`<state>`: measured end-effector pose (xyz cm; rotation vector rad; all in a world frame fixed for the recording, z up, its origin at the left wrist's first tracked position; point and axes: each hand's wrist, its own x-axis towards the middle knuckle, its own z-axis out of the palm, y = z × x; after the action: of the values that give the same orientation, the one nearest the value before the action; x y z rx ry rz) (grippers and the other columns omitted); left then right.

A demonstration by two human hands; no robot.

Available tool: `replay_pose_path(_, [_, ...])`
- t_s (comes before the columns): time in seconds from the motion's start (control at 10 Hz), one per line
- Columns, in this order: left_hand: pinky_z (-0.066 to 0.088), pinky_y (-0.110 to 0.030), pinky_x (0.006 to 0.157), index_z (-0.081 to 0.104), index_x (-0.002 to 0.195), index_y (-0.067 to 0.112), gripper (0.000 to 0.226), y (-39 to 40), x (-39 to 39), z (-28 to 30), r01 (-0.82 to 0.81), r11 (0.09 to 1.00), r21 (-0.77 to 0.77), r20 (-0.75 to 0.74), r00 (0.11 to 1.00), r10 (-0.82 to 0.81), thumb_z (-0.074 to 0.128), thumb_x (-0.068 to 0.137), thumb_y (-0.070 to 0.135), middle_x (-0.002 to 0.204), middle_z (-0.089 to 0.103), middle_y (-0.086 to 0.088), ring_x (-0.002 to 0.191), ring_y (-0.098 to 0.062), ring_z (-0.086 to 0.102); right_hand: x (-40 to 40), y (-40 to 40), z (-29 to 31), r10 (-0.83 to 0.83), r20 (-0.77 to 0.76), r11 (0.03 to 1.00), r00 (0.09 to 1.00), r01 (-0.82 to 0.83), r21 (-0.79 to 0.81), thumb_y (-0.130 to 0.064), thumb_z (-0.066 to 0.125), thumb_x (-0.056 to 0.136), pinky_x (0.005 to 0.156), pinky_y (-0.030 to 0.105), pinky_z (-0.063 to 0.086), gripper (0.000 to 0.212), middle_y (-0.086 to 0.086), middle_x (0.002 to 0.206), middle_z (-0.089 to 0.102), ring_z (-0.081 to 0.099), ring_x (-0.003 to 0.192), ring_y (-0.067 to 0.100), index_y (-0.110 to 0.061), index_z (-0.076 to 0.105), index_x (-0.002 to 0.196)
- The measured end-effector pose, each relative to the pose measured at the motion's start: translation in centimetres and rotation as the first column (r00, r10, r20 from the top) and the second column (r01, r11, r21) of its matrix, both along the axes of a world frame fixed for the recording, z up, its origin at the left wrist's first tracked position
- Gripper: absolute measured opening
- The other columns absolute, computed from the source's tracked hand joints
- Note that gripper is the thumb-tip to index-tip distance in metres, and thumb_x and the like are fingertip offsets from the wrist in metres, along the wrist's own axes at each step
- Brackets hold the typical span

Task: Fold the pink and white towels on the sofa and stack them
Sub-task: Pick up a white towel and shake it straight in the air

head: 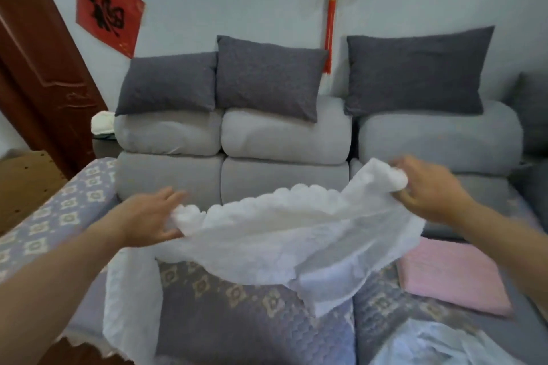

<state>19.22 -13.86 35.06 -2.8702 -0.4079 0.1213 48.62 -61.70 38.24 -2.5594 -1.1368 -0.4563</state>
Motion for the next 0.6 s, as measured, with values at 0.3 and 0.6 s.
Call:
replay_pose_path(0.3, [0.045, -0.03, 0.101, 0.066, 0.128, 0.012, 0.06, -3.6, 2.6, -2.2, -0.155, 0.978, 0.138, -0.864, 0.465, 0.196, 0.067, 0.085, 0.053, 0.129, 0.066, -0.009, 0.12, -0.027, 0.061, -4.9, -7.8, -7.9, -0.498, -0.409, 0.279, 0.765, -0.305, -0.911, -0.049, 0.073, 0.062, 0.098, 0.036, 0.052, 0.056, 0.003, 0.109, 0.067, 0.063, 0.095, 0.024, -0.015, 0.069, 0.106])
replay_pose_path(0.6, [0.056, -0.046, 0.082, 0.07, 0.101, 0.011, 0.018, -0.4, 18.8, 17.3, -0.302, 0.953, -0.025, 0.306, 0.905, 0.295, 0.064, 0.086, 0.018, 0.109, 0.066, -0.018, 0.098, -0.039, 0.065, 7.7, -7.8, 10.7, -0.644, 0.005, 0.546, 0.765, 0.464, -0.697, -0.027, 0.065, 0.09, 0.085, 0.033, 0.048, 0.029, 0.005, 0.099, 0.056, 0.055, 0.09, 0.025, -0.011, 0.067, 0.114])
